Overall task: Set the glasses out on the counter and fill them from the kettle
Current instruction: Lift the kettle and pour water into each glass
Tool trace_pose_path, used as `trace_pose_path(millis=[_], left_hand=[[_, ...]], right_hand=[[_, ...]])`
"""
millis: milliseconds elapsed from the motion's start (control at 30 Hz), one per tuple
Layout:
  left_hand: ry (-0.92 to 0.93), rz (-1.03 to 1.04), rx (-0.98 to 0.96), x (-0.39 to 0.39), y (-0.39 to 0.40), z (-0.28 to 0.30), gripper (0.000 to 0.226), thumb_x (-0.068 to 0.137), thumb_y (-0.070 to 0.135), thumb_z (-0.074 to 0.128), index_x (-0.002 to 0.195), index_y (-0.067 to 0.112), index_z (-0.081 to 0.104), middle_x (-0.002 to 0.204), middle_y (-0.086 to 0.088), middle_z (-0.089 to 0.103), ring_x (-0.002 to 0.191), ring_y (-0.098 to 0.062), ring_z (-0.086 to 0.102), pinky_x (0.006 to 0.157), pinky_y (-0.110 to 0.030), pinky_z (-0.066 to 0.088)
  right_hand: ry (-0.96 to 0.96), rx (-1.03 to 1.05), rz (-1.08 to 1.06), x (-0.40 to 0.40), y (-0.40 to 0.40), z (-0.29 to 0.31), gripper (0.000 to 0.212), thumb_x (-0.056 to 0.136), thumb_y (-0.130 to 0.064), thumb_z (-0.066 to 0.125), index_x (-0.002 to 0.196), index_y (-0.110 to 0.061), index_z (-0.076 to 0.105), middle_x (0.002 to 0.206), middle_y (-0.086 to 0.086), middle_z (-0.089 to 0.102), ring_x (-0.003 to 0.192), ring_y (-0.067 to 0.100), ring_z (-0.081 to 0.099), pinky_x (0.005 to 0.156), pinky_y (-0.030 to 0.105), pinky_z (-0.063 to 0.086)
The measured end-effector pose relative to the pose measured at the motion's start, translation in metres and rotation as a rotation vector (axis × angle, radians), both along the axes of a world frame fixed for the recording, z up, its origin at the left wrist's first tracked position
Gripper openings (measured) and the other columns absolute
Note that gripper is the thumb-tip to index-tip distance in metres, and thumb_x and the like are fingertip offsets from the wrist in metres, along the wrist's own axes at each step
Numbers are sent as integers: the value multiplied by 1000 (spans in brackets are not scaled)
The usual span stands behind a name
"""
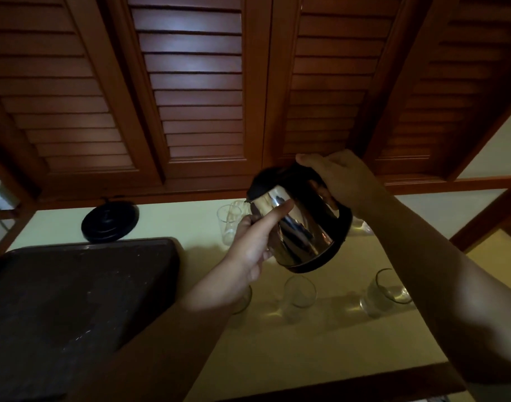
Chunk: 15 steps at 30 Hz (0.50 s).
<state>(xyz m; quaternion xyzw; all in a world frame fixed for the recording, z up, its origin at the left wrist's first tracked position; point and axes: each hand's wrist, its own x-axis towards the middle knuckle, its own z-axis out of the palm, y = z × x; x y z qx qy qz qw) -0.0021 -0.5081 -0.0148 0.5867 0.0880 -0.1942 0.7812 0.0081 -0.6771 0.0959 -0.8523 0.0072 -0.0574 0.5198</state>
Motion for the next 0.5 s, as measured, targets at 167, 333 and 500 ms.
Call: trace_pose_path(millis=[167, 333, 500], left_hand=[[40, 48, -39, -2, 10, -1, 93, 62, 66, 92, 137, 18, 66, 121, -5, 81, 113, -21, 76, 87, -43, 64], [72, 46, -66, -1, 17, 5, 52, 81, 59, 83, 115, 21, 79, 106, -3, 85, 110, -22, 75, 104, -52, 58], [134, 49, -102, -4, 18, 10, 39, 85, 59, 78, 98, 23, 79, 82, 2, 85, 106, -26, 73, 106, -56, 56]], right_hand=[[80, -84, 103, 19, 19, 9, 54, 95, -52, 66, 64, -9, 66, 48, 5, 51, 36, 15, 43, 44, 23, 39], [165, -134, 117, 35, 39, 19, 51, 91, -54, 70, 66, -9, 66, 50, 5, 50, 35, 15, 42, 42, 21, 37], [243, -214, 133, 46, 50, 27, 50, 90, -56, 70, 67, -12, 65, 47, -2, 52, 36, 12, 44, 42, 21, 38]])
